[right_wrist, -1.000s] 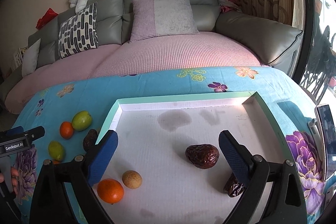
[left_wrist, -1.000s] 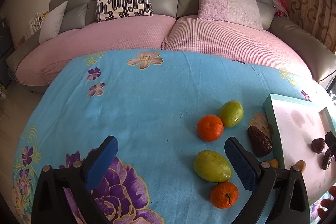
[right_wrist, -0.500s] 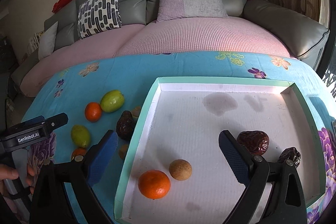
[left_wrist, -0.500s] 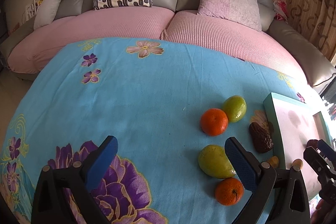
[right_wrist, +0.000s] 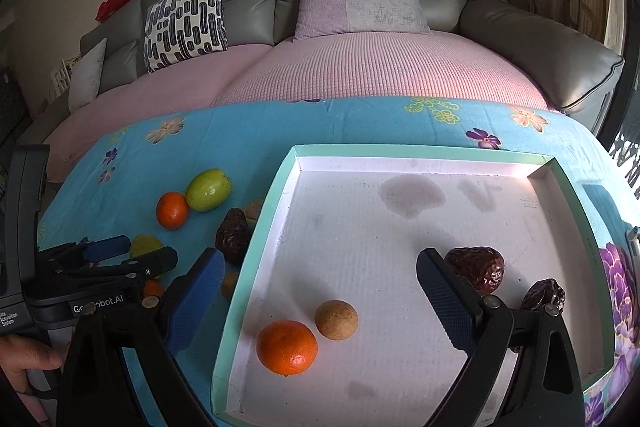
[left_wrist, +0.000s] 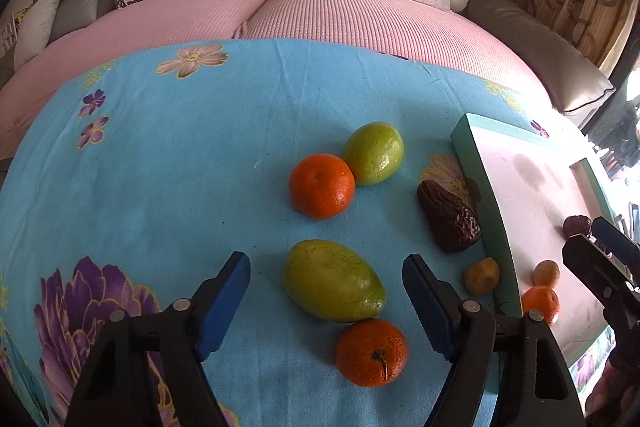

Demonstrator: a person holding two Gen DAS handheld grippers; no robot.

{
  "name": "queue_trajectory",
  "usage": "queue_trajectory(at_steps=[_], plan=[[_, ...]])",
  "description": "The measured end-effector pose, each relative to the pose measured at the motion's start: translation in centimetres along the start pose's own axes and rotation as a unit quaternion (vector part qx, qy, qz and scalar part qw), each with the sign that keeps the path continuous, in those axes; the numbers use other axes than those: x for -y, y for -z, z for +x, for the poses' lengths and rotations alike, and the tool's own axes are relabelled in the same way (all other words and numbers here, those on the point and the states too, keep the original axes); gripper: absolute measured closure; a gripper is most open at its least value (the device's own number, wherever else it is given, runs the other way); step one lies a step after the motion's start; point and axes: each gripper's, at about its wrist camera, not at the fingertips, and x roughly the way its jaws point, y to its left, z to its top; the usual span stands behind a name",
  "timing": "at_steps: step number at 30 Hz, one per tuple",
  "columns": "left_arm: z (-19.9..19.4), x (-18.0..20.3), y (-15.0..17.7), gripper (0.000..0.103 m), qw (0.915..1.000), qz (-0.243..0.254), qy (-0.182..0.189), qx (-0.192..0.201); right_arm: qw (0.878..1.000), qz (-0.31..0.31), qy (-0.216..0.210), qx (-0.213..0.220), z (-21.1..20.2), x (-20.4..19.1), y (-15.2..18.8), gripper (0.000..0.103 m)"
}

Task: Organize fruits
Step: 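Lower the left gripper around the green pear and close it, then grasp the small brown round fruit with the right gripper while the left gripper holds the pear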

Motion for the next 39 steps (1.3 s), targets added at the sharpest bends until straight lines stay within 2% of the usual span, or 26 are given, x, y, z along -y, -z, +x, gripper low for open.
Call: queue_trajectory(at_steps=[4,8,18,25,26,29,32,39], plan=[[0.3,0.5,0.1,0.033,0.9999,0.005,0.013,-0.007,1.000,0.001,0.000,-0.002,0.0,0.1,0.0,0.006],[0.2,0.5,0.2,0.049,0.9999,0.005,0.006,-0.008,1.000,0.002,0.002,-0.001,-0.1,0.1,0.0,0.006],[-0.3,-0.4,0.1,0.049,0.9999,0.002,0.016,0.001,1.000,-0.006,0.011,-0.002,0.1,-0.6,-0.1,0.006],[-2.4,-3.6,-0.4,0.049,0.9988,-0.040,0.004,0.029,0.998,-0.057,0.003,0.003,0.2,-3.4,0.1,0.006],[-2.6,-4.2,-0.5,0.049,0.9983,-0.048,0.002,0.032,0.998,-0.067,0.001,0.005,0.1,-3.9,0.1,0.009],[-3.2,-5.6,-0.5,0.049,0.9969,-0.069,0.001,0.038,0.995,-0.095,-0.002,0.004,0.2,-5.4,0.2,0.038],[-3.4,-6.7,-0.4,0.049,0.9951,-0.089,0.007,0.042,0.993,-0.120,-0.004,-0.009,0.7,-7.0,0.6,0.041],[-3.4,-8.5,-0.3,0.049,0.9926,-0.113,0.005,0.043,0.984,-0.169,0.021,-0.055,2.6,-9.8,1.6,0.061]])
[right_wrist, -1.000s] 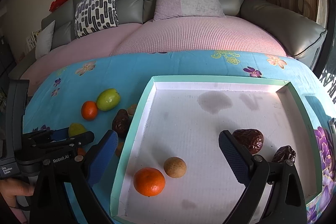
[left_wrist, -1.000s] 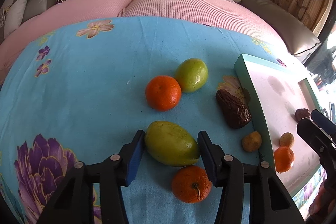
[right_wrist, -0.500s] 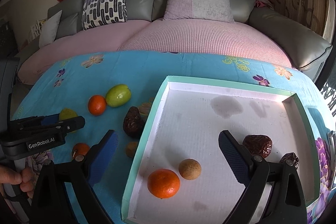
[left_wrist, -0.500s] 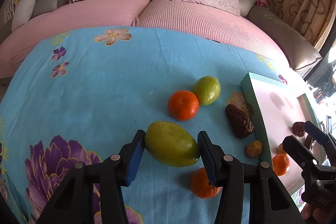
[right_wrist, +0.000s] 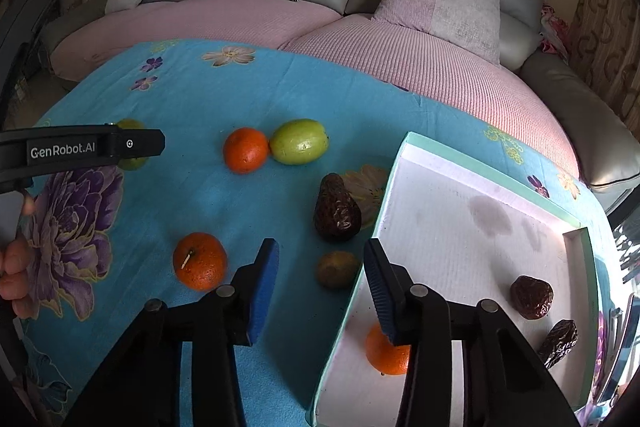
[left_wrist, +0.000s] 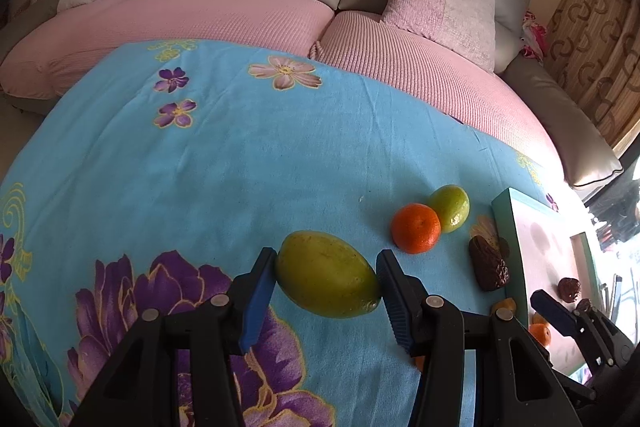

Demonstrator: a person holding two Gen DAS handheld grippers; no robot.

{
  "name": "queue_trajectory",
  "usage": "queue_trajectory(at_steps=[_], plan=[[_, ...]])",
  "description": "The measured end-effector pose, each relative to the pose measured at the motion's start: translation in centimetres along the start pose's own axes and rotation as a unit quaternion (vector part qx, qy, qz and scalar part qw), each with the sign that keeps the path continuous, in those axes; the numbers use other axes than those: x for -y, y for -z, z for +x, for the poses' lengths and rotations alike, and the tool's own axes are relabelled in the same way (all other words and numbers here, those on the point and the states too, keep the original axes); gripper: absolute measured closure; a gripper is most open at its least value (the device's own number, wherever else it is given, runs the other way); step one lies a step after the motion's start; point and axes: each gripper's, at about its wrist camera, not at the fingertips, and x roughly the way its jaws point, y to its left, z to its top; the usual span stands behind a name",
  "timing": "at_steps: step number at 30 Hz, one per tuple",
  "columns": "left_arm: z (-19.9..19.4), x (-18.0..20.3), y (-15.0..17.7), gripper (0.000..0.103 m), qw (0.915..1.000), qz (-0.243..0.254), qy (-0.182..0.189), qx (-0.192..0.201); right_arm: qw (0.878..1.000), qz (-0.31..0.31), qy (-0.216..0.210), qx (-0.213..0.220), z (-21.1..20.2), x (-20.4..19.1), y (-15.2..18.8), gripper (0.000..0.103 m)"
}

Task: Organize fruits
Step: 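Grasp the small brown round fruit with the right gripper while the left gripper holds the pear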

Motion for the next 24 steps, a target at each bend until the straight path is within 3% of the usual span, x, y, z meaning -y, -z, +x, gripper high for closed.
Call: queue_trajectory(at_steps=[9,15,24], plan=[[-0.6,-1.6,-0.2,0.049,0.9994,-0.026,0.021,0.006,0.999,-0.013,0.032,-0.033,1.6,-0.9,-0.2,0.074],[-0.8,-1.9,-0.4,0.049,0.9989,-0.033,0.034,0.008,0.996,-0.029,0.068,-0.052,2.1,-2.0,-0.6,0.075],[-0.9,-2.3,-0.3,0.049,0.9985,-0.039,0.037,0.008,0.995,-0.026,0.075,-0.062,2.4,-2.1,-1.3,0.075]])
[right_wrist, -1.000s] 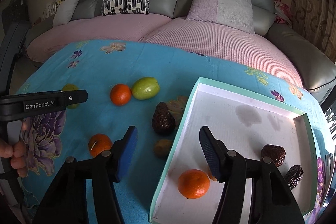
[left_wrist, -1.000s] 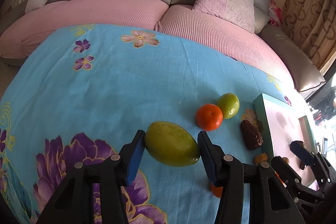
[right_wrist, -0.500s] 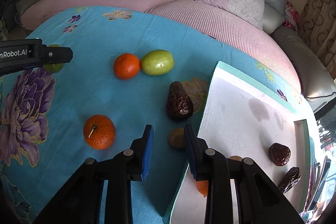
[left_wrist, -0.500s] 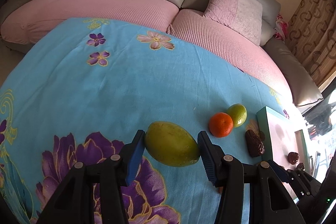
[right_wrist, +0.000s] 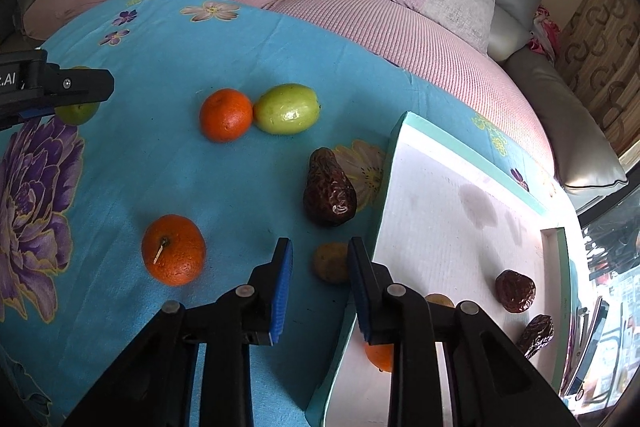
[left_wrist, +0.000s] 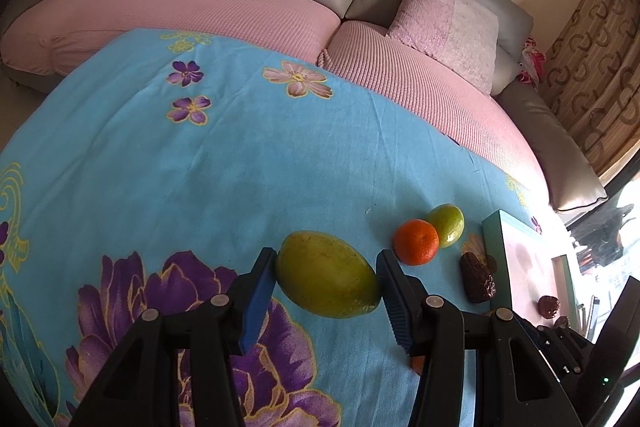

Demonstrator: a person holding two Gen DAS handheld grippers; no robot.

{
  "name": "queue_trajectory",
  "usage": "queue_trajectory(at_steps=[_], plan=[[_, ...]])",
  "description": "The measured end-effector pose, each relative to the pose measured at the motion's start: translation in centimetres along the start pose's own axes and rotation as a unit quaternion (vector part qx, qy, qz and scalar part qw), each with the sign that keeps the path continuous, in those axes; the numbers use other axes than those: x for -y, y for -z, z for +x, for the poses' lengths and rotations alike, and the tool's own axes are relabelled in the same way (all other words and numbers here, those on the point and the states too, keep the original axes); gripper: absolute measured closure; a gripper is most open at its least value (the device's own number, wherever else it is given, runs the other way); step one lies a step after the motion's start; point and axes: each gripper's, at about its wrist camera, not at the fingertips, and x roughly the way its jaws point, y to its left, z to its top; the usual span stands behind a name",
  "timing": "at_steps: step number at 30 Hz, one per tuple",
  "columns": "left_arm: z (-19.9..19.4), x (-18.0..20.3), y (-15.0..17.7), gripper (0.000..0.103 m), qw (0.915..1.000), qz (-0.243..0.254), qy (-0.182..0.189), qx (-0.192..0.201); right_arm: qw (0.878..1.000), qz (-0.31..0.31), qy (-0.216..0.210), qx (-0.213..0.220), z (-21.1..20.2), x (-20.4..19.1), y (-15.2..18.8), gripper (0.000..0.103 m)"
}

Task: Organize fruits
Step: 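Grasp the small brown round fruit with the right gripper while the left gripper holds the pear, then carry the brown fruit with the right gripper while the left gripper carries the pear over the tray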

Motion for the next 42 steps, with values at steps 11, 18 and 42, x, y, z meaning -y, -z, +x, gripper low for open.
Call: queue_trajectory(at_steps=[11,18,42], plan=[[0.1,0.0,0.0,0.049,1.0000,0.001,0.000,0.000,1.000,-0.007,0.024,-0.012,0.9,0.4,-0.2,0.076],[0.1,0.2,0.1,0.049,1.0000,0.002,-0.002,-0.001,0.999,-0.030,0.038,-0.009,0.7,-0.3,0.2,0.078],[-0.9,2.5,-0.1,0.049,0.9989,0.041,-0.014,0.017,0.996,0.053,-0.026,0.069,-3.7,4.2,-0.5,0.079]])
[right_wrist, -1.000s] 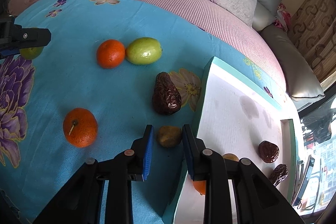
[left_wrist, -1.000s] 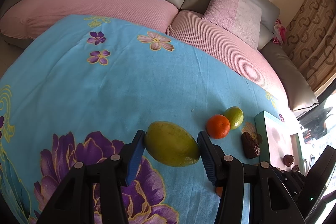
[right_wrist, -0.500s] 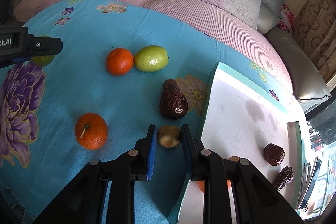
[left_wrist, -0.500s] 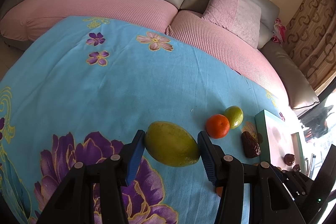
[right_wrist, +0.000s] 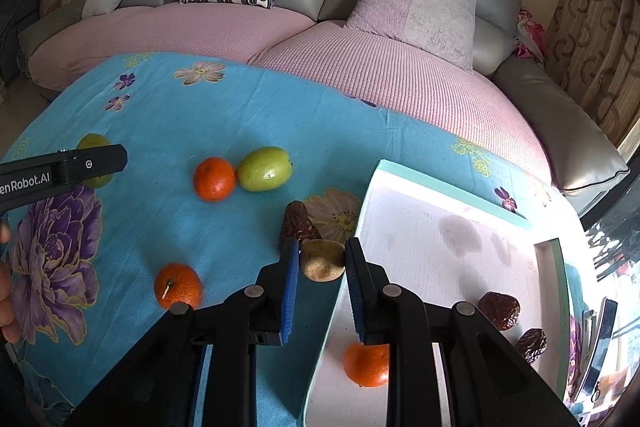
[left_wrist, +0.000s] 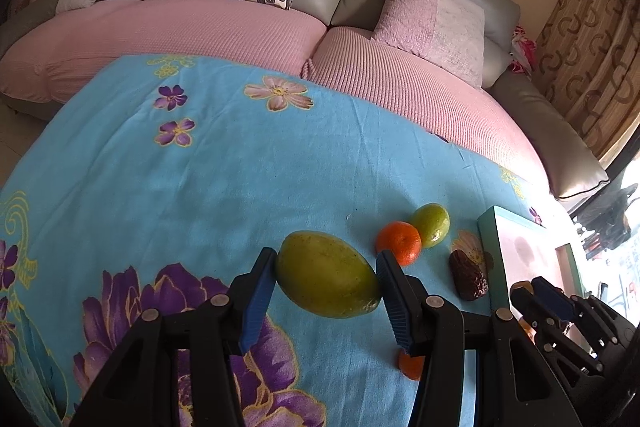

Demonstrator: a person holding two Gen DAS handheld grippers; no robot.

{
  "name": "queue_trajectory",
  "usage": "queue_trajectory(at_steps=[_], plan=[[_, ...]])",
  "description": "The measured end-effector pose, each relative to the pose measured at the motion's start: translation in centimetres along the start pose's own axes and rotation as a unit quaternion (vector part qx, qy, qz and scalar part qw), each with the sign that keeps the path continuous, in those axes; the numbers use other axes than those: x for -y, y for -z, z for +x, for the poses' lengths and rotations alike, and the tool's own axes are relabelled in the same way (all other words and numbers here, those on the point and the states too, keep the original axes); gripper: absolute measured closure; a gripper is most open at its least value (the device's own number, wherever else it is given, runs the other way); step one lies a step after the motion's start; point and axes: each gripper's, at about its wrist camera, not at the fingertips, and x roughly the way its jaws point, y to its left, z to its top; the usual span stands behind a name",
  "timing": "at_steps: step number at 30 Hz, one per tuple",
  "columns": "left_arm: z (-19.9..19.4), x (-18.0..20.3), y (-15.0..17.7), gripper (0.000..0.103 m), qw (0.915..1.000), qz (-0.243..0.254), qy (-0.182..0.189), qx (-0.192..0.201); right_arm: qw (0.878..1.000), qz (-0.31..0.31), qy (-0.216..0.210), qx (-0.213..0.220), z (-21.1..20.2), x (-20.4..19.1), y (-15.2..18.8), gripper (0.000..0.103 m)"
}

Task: Organize fruits
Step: 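Carry the brown fruit with the right gripper while the left gripper carries the pear over the tray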

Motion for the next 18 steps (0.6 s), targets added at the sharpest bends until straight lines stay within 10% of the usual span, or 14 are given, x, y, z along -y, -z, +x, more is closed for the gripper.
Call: queue_trajectory(at_steps=[18], plan=[[0.2,10.5,1.6,0.049,0.9892,0.141,0.040,-0.009,0.988,0.149,0.025,0.024,-3.3,12.6,3.4,0.078]])
